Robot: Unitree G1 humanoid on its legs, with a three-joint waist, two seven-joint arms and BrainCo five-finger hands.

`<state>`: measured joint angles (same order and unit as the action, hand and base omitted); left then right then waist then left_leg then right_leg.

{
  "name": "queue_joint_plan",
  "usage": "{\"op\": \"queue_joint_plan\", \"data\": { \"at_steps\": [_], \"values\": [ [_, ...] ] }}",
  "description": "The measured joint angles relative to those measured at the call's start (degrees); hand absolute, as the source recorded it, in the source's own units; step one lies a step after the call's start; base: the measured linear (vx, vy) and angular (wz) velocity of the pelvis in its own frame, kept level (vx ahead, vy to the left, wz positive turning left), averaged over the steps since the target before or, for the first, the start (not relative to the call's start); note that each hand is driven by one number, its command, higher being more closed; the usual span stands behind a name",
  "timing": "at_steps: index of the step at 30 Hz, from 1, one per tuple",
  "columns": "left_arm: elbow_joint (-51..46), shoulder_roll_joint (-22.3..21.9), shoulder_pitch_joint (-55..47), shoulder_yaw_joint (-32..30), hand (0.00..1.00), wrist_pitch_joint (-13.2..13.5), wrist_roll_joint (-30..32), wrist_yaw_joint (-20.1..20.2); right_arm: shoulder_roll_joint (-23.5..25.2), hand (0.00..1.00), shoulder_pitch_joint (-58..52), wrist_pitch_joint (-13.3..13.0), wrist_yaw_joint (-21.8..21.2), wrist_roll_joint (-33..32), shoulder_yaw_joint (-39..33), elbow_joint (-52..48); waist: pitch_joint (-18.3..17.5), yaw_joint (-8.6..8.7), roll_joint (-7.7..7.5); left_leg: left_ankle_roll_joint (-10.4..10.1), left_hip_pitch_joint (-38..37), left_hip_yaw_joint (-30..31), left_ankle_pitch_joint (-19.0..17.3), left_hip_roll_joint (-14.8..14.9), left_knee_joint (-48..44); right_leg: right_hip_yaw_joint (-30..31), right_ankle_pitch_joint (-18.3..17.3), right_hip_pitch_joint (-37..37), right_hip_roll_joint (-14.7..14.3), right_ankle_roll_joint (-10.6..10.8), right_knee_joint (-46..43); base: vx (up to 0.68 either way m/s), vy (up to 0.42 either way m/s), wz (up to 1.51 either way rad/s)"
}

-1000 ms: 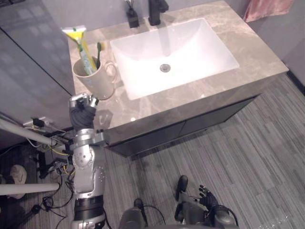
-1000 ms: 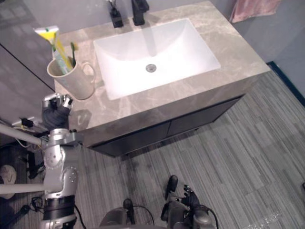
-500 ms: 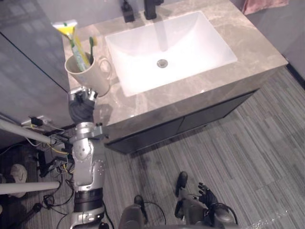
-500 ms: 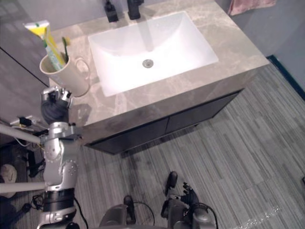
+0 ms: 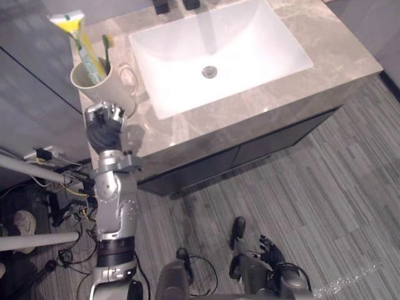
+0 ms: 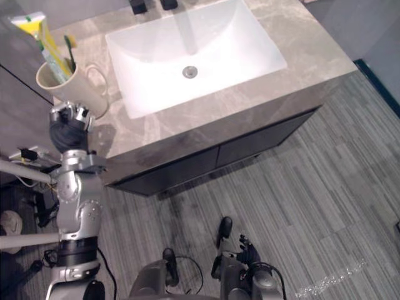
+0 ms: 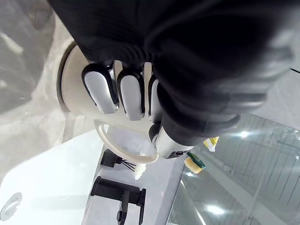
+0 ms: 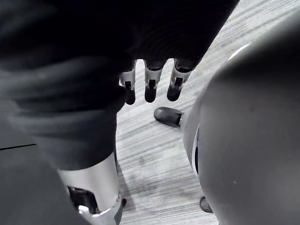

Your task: Organize washtable

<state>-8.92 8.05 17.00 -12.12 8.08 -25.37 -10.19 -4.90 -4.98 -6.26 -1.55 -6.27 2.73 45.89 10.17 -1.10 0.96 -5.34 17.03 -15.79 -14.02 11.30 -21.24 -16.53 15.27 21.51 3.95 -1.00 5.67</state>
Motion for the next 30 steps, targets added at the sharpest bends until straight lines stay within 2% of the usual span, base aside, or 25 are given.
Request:
{"op": "queue_joint_plan", "data": {
  "at_steps": [11, 20, 27, 30],
  "values": [
    [0.11, 0.05, 1.17, -1.2, 1.0, -0.11, 0.19, -1.25, 0.06, 0.0, -0.92, 0.03, -0.01, 0.0, 0.09, -1.67, 0.08, -0.01, -0.06, 0.06, 0.58, -0.16, -0.59, 0.46, -1.35, 0.36, 0.26, 0.11, -0.3, 0.31, 0.0, 0.03, 0.042, -0.02],
    [0.76, 2.24, 4.77, -2.06, 1.0, -0.47, 0.29, -1.86, 0.06, 0.0, -1.64, 0.06, -0.06, 0.0, 0.1, -3.59, 0.69, -0.03, -0.52, 0.04, 2.34, -0.02, -0.88, 0.8, -2.95, 0.46, 0.47, 1.24, -0.44, 0.47, 0.0, 0.01, 0.037, -0.01],
    [2.94, 4.72, 6.23, -2.13, 1.0, -2.73, 1.4, -1.94, 0.0, 0.0, -1.95, 0.2, -1.1, 0.0, 0.11, -4.61, 1.03, -0.05, -0.55, 0.1, 3.34, -0.03, -1.13, 0.99, -3.92, 0.59, 0.65, 1.93, -0.48, 0.62, 0.0, 0.02, 0.064, -0.02],
    [2.94, 5.18, 6.99, -2.13, 1.0, -2.88, 1.45, -0.97, -0.02, 0.0, -1.94, 0.2, -1.14, 0.0, 0.11, -4.81, 1.68, -0.24, -0.68, 0.01, 3.6, -0.04, -1.38, 1.51, -4.6, 0.55, 0.67, 1.92, -0.81, 0.6, 0.0, 0.02, 0.061, -0.02]
  ]
}}
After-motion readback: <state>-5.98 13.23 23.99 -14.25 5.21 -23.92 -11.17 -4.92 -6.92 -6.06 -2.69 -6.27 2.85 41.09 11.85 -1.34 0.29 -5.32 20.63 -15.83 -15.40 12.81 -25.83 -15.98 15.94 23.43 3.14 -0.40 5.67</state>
